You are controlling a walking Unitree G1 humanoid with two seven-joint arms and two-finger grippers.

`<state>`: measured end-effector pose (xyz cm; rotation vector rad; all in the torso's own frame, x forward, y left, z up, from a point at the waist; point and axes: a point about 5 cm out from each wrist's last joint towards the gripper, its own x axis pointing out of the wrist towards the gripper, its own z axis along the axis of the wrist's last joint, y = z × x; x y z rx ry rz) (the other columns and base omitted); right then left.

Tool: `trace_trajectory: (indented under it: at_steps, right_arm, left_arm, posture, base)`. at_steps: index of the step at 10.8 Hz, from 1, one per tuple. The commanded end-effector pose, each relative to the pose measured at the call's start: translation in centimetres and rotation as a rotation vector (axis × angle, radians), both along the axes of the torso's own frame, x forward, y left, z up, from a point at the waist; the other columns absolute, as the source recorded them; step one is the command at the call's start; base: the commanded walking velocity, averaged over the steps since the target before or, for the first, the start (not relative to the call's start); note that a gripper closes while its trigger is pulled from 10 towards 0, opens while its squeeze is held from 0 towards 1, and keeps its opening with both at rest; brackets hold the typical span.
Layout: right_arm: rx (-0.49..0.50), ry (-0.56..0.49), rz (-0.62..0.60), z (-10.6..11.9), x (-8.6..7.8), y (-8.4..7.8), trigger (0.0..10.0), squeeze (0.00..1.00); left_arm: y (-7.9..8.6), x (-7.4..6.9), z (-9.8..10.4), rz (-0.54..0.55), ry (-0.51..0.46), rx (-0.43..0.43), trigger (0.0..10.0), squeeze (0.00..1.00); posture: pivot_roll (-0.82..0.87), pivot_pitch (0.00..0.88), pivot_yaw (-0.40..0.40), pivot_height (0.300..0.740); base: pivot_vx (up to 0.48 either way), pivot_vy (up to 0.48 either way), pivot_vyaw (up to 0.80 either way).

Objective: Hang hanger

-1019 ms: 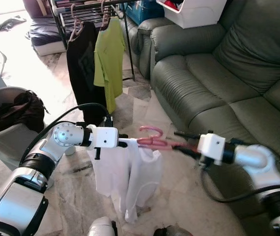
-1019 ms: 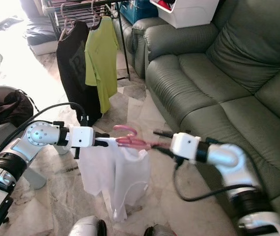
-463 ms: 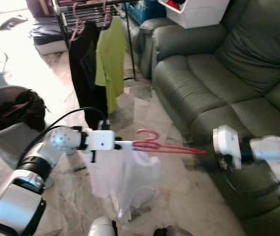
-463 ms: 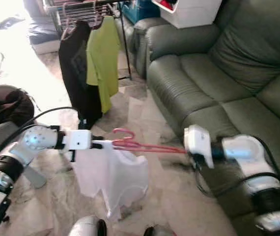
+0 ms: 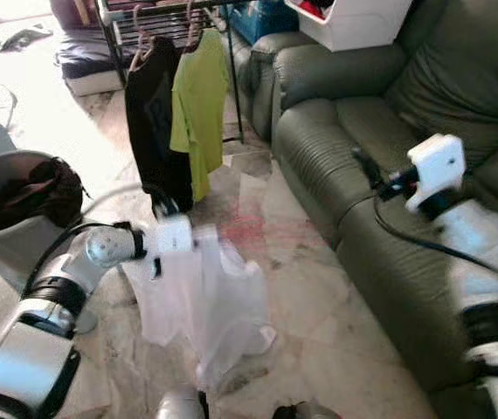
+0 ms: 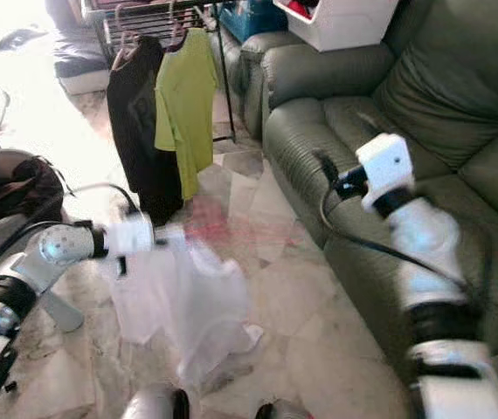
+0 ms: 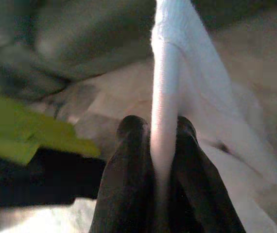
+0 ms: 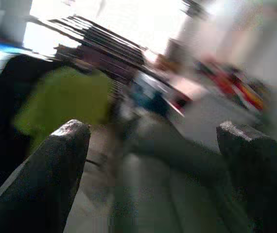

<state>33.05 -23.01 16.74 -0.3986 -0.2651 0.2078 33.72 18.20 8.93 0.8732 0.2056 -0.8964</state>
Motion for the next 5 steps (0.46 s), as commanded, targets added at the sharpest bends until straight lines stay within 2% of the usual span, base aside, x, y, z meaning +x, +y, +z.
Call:
trace_trajectory:
  at_steps: [1,2,3,4,5]
  right_arm:
    - [0.037,0.029,-0.124,-1.1,-0.2,-1.1,10.0,0.28]
    - [0.074,0.058,-0.234,-2.3,-0.4,-1.5,10.0,0.00]
    - [0.067,0.255,-0.357,-5.6,-0.3,-1.3,10.0,0.00]
    - [0.111,0.291,-0.288,-7.0,-0.8,0.4,10.0,0.00]
    - [0.172,0.358,-0.268,-8.0,-0.8,1.4,10.0,0.00]
  left_arm:
    - [0.7,1.4,1.9,0.133,-0.072,-0.090,0.0,0.00]
    - [1.2,1.8,2.1,0.237,-0.092,-0.155,0.0,0.00]
    - [1.3,2.3,2.4,0.339,-0.091,-0.263,0.0,0.00]
    - [0.0,2.1,3.3,0.208,-0.115,-0.293,0.0,0.00]
    - [-0.6,2.1,3.8,0.162,-0.125,-0.299,0.0,0.00]
  posture:
    - [-0.04,0.011,-0.006,0.740]
    - [-0.04,0.011,-0.006,0.740]
    - [-0.04,0.013,-0.013,0.740]
    - [-0.03,0.013,-0.020,0.740]
    - [-0.03,0.012,-0.021,0.740]
  base:
    - [0.000,0.000,0.00]
    - [0.000,0.000,0.00]
    - [0.000,0.000,0.00]
    - [0.000,0.000,0.00]
    - [0.000,0.000,0.00]
